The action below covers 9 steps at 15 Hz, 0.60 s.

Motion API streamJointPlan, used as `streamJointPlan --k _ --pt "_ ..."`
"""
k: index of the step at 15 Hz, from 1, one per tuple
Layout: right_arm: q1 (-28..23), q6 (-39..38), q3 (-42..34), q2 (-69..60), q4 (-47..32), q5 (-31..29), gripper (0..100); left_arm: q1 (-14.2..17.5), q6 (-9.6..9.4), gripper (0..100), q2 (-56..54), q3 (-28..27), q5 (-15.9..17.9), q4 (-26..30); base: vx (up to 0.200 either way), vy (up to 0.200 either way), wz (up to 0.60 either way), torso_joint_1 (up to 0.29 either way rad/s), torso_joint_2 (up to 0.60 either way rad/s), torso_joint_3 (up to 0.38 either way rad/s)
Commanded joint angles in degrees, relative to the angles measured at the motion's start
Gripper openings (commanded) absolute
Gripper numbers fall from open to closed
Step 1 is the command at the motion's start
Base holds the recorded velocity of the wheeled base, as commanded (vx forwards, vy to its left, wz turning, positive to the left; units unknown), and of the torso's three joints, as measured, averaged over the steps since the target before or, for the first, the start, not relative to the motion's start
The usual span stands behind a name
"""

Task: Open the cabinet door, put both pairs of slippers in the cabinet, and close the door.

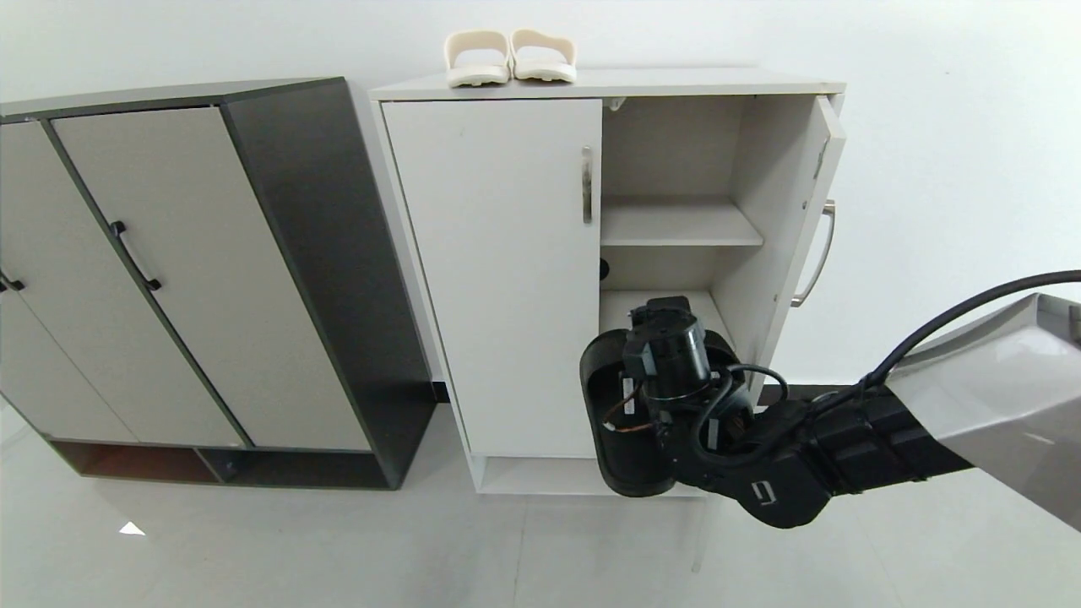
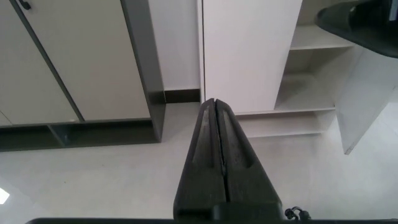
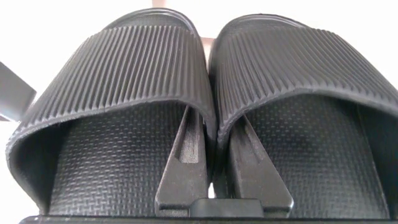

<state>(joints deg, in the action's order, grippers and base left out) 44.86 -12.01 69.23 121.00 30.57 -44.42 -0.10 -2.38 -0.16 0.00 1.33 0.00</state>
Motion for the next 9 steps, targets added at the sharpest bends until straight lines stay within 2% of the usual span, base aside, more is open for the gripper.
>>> streamJointPlan --k 1,6,9 --pt "-0.2 -0.5 -3.5 -3.8 0.1 -1.0 0 0.0 0.0 0 0.2 0.0 0.0 0.0 0.0 0.0 0.0 0.0 0.0 0.0" --pt "-0.7 -1.8 -14.7 -13.7 0.2 -1.2 0 0.0 0.0 0 0.2 0.0 0.1 0.0 0.0 0.0 0.0 0.0 0.0 0.0" --pt "0.8 -3.2 -16.5 -16.3 0.5 -0.8 0 0.0 0.0 0 0.2 0.0 0.1 0.0 0.0 0.0 0.0 0.0 0.0 0.0"
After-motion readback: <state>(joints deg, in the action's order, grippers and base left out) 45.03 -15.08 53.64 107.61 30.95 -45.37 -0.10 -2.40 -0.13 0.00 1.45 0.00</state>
